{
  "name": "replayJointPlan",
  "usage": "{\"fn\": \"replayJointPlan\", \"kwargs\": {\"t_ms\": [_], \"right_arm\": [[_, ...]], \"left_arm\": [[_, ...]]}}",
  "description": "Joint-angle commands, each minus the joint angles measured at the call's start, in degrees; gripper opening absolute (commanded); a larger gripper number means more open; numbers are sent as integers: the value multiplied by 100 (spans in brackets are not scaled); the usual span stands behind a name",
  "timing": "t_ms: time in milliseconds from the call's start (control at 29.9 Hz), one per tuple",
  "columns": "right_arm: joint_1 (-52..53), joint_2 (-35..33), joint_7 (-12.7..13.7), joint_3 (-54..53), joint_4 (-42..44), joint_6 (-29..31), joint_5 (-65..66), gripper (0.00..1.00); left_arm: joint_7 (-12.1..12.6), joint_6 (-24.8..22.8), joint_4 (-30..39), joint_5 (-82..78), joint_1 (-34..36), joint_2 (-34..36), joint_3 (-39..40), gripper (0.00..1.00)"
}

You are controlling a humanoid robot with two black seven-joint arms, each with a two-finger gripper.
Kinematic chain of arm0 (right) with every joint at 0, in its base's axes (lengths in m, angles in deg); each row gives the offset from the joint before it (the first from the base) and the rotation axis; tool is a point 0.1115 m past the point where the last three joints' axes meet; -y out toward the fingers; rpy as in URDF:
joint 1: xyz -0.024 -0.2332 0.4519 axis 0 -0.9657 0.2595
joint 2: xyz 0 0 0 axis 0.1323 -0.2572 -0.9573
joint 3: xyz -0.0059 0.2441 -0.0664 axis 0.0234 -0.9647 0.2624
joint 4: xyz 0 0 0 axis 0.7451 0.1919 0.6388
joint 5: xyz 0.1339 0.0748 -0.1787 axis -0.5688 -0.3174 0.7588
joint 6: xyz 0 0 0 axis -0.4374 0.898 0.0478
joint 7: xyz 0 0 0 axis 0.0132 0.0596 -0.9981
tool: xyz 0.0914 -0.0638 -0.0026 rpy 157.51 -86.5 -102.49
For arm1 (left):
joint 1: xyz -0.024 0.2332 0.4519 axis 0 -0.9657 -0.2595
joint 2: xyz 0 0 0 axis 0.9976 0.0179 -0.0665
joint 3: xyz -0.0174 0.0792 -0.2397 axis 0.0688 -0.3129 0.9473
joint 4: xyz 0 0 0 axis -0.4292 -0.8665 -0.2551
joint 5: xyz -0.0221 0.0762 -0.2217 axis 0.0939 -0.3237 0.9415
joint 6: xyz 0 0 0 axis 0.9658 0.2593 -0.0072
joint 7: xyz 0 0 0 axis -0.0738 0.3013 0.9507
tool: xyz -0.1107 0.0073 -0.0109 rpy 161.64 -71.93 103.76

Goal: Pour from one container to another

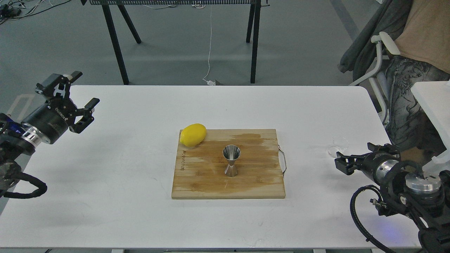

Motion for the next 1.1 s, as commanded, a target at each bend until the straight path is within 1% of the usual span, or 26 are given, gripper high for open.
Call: {"fn": "replayJointPlan", "kwargs": {"t_ms": [0,201,301,368,1070], "right_arm": [[157,62,36,158,260,0,0,98],[412,149,53,281,708,0,0,98],[517,255,176,299,1007,119,9,98],[596,299,212,342,1139,164,35,98],[1036,580,229,378,1974,796,97,98]], "left_arm": [[0,0,-2,0,-1,-1,0,92],[0,0,-37,0,-1,-1,0,92],[0,0,-81,0,-18,-9,0,92],[0,0,-81,0,-27,-53,-9,92],[0,0,-213,0,-27,-141,-9,92]]}}
